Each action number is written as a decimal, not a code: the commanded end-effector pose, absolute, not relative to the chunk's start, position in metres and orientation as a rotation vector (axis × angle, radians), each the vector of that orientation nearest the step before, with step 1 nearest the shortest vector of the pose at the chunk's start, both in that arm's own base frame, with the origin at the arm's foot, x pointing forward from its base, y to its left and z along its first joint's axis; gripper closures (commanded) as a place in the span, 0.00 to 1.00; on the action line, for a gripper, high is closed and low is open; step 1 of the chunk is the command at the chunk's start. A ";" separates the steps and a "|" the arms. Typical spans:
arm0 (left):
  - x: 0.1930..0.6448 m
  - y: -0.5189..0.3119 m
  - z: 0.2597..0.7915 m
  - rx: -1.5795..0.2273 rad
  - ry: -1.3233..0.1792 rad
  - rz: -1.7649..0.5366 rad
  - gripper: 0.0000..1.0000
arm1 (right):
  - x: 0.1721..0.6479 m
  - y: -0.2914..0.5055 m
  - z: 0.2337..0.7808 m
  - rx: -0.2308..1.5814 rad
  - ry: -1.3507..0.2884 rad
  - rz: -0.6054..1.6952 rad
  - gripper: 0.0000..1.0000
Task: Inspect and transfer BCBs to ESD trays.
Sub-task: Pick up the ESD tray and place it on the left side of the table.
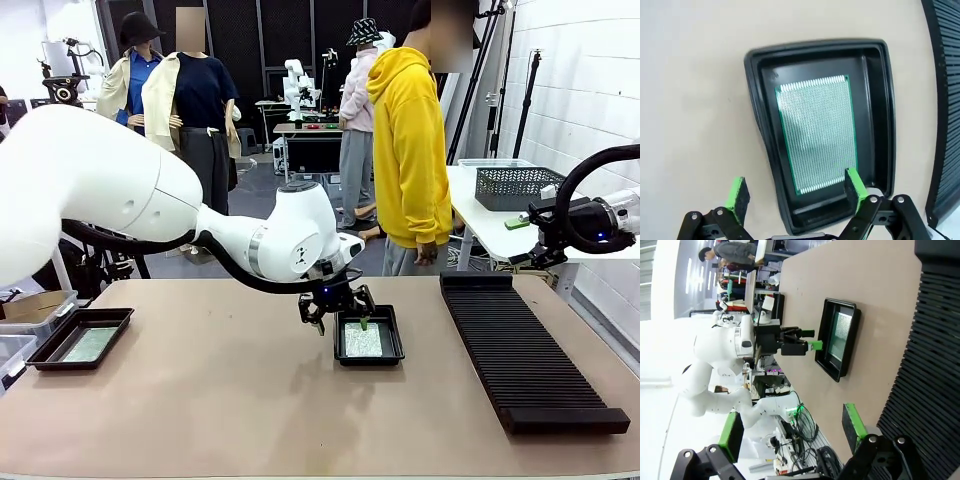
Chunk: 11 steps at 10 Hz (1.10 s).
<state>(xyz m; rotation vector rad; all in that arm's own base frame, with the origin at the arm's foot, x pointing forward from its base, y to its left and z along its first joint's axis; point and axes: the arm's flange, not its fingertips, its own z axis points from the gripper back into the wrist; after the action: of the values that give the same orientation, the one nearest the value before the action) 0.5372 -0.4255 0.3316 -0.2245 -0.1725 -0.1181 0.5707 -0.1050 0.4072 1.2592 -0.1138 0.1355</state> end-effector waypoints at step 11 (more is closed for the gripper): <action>0.557 -0.412 0.316 -0.215 -0.196 0.006 1.00 | 0.571 -0.104 0.407 1.260 -0.111 0.136 0.00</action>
<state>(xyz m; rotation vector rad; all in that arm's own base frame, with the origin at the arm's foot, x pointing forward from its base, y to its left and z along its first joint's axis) 0.5600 -0.4118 0.3176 -0.2132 -0.1976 -0.0271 0.5707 -0.1050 0.4072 1.2592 -0.1137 0.1355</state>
